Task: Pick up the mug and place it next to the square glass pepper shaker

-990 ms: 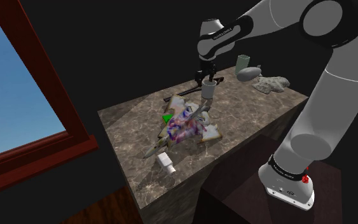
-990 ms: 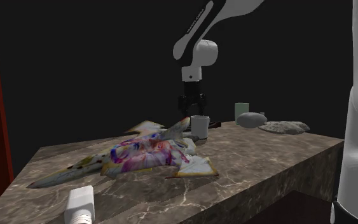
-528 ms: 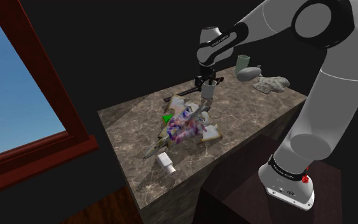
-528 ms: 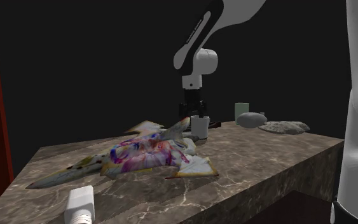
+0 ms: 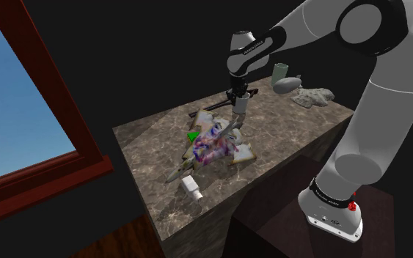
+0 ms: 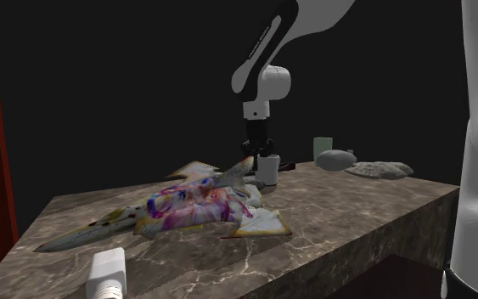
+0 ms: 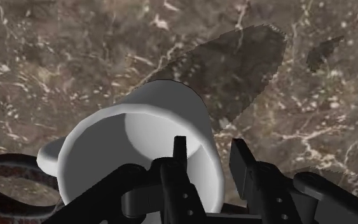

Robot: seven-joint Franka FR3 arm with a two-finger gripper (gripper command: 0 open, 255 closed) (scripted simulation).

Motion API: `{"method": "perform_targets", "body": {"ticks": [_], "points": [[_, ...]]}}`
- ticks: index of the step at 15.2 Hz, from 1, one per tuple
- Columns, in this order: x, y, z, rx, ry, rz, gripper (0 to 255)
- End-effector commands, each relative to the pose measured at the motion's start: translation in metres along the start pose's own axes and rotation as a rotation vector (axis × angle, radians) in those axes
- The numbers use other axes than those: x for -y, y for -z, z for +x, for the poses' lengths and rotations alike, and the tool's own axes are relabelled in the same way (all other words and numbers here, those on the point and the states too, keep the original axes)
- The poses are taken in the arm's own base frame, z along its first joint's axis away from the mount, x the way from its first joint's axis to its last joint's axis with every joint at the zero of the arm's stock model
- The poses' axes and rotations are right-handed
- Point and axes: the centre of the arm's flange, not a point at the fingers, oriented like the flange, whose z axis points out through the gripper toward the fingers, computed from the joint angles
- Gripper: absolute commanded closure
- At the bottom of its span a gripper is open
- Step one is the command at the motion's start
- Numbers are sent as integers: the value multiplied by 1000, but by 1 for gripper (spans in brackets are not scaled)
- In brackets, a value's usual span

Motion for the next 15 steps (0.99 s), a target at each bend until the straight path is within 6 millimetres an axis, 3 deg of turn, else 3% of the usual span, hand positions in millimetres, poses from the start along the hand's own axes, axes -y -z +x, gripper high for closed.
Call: {"method": "perform_targets", "body": {"ticks": [1, 8, 15], "points": [[0, 0, 0, 0, 0, 0, 255], [0, 0, 0, 0, 0, 0, 255], [-3, 37, 0, 0, 0, 0, 255]]}}
